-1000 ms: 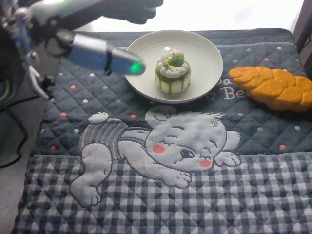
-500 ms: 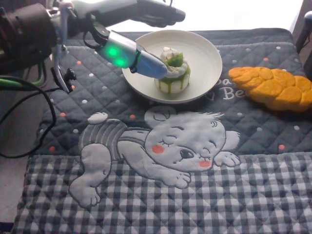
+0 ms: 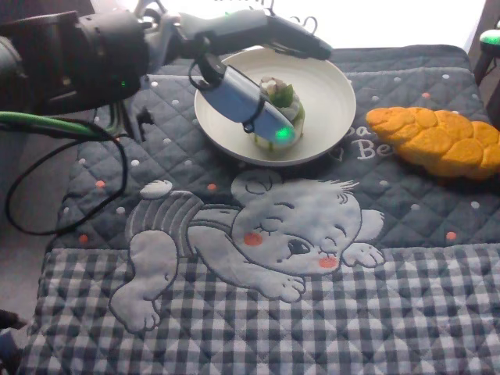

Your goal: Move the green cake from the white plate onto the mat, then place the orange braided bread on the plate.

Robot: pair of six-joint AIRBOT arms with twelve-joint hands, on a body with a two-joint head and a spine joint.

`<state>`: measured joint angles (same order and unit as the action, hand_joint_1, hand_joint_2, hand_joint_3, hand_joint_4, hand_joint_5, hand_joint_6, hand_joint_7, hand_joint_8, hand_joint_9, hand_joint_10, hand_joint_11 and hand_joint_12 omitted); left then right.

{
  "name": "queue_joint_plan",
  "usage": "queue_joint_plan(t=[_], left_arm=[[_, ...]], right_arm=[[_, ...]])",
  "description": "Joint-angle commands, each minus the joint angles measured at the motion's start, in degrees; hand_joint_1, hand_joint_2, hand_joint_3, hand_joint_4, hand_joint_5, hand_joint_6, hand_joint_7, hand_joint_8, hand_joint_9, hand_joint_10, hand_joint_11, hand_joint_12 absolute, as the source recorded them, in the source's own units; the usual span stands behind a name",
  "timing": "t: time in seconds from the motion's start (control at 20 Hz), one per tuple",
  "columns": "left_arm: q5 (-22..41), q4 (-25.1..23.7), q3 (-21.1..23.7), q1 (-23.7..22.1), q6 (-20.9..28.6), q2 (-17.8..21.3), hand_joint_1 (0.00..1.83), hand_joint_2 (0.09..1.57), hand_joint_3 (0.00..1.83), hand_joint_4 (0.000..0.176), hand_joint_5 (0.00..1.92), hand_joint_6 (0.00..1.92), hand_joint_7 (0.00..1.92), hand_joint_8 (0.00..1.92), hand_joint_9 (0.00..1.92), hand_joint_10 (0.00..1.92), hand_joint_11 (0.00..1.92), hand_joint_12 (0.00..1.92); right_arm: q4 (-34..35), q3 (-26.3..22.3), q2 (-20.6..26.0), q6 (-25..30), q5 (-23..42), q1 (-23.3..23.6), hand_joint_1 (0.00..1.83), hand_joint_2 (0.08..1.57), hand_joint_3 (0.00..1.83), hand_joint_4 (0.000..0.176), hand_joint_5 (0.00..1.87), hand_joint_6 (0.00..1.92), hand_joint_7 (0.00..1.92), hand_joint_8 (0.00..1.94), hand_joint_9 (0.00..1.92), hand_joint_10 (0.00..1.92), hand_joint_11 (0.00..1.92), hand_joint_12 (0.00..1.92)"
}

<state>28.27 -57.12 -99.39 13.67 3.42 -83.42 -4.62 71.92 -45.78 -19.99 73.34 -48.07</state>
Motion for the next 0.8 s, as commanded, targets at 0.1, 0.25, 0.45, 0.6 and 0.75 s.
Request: queue_joint_plan(t=[0.1,0.25,0.45,0.6,0.75], left_arm=[[2.17,0.17,-0.27,-0.96,0.29,-0.56,0.86,0.81,0.0,0.095,0.42,0.0,0.44,0.0,0.41,0.01,0.26,0.31],[0.98,-1.23,-0.35,-0.93,0.29,-0.85,0.84,0.83,0.0,0.072,0.44,0.0,0.48,0.0,0.46,0.0,0.14,0.62],[-0.56,-1.47,-1.14,-0.9,0.28,-0.93,0.87,0.88,0.0,0.097,0.47,0.0,0.52,0.0,0.5,0.0,0.12,0.85],[-2.81,-1.86,-2.02,-0.9,0.27,-1.28,0.85,0.91,0.0,0.11,0.47,0.0,0.52,0.0,0.5,0.0,0.07,0.99],[-4.33,-1.93,-3.68,-0.35,0.28,-2.35,0.74,0.94,0.0,0.148,0.46,0.0,0.51,0.0,0.51,0.0,0.02,1.19]], right_arm=[[2.35,-0.18,0.62,0.11,6.82,0.79,0.87,0.73,0.01,0.176,0.21,0.01,0.22,0.01,0.19,0.01,0.17,0.12],[2.18,-0.3,0.61,0.11,6.91,0.96,0.88,0.71,0.0,0.176,0.21,0.01,0.24,0.01,0.23,0.02,0.17,0.12],[2.07,-0.44,0.6,0.11,7.07,1.07,0.82,0.67,0.0,0.176,0.22,0.0,0.28,0.01,0.28,0.01,0.2,0.14],[1.96,-0.62,0.6,0.11,7.07,1.13,0.81,0.69,0.0,0.176,0.23,0.0,0.29,0.01,0.3,0.01,0.22,0.15],[1.78,-0.68,0.6,0.11,7.07,1.17,0.82,0.72,0.01,0.176,0.22,0.0,0.28,0.0,0.28,0.0,0.22,0.14]])
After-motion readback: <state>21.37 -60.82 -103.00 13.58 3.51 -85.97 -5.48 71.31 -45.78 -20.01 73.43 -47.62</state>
